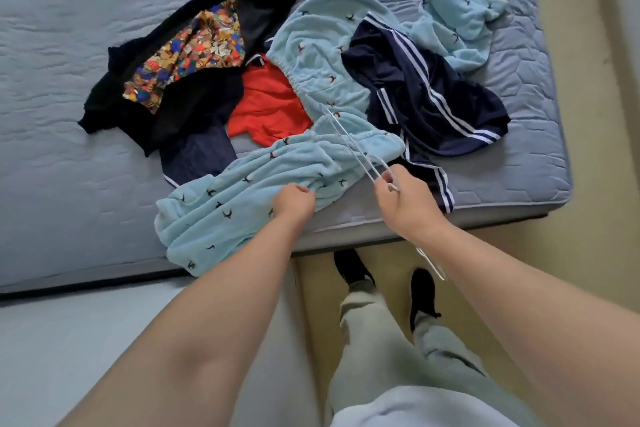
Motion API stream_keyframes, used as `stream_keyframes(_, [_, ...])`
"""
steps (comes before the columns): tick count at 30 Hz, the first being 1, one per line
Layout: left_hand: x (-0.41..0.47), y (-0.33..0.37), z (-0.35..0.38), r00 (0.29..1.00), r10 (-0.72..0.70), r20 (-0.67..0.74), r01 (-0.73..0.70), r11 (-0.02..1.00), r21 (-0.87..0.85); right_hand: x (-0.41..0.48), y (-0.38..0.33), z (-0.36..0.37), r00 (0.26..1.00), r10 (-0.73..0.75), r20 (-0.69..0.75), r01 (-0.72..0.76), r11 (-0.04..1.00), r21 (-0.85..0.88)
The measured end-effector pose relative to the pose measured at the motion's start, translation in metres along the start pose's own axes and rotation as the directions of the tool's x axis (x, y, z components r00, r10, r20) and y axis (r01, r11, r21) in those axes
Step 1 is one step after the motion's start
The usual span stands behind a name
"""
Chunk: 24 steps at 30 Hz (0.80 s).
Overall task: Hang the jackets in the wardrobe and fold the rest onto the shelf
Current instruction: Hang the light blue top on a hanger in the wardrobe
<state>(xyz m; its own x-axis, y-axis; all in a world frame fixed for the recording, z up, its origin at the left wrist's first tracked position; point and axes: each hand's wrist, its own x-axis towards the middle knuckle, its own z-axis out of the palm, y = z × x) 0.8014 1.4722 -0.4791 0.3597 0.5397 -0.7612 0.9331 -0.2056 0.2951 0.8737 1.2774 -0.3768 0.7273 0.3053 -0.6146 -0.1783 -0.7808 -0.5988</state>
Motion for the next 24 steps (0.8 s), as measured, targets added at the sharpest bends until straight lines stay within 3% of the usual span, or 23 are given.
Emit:
stream_keyframes(7, [0.095,0.002,0.049,0.974,0.188,0.127,-0.222,0.907,0.359,0.044,0.036,0.04,0.994,0.078,-0.079,-0.068,0.99,0.123])
stream_keyframes(11, [0.135,0.012,0.063,0.924,0.316,0.214,-0.38,0.709,0.594,0.058,0.053,0.055,0.98,0.164,-0.111,-0.131,0.957,0.26])
stream_keyframes(14, [0.152,0.008,0.069,0.913,0.146,0.38,-0.401,0.484,0.778,0.063,0.064,0.065,0.973,0.204,-0.11,-0.165,0.942,0.292])
stream_keyframes(16, [0.155,-0.002,0.075,0.936,0.036,0.351,-0.33,0.442,0.834,0.066,0.069,0.07,0.969,0.23,-0.091,-0.192,0.931,0.309])
stream_keyframes(18, [0.151,-0.01,0.074,0.96,0.038,0.279,-0.26,0.502,0.825,0.067,0.071,0.07,0.967,0.243,-0.075,-0.207,0.924,0.32])
stream_keyframes(20, [0.143,-0.015,0.066,0.96,0.177,0.215,-0.278,0.638,0.718,0.064,0.069,0.067,0.968,0.241,-0.071,-0.207,0.925,0.32])
stream_keyframes(22, [0.13,-0.016,0.053,0.963,0.254,0.09,-0.265,0.829,0.493,0.057,0.065,0.061,0.967,0.24,-0.08,-0.203,0.924,0.324])
stream_keyframes(24, [0.109,-0.013,0.038,0.98,0.198,-0.025,-0.188,0.956,0.227,0.047,0.058,0.052,0.966,0.241,-0.093,-0.2,0.926,0.32])
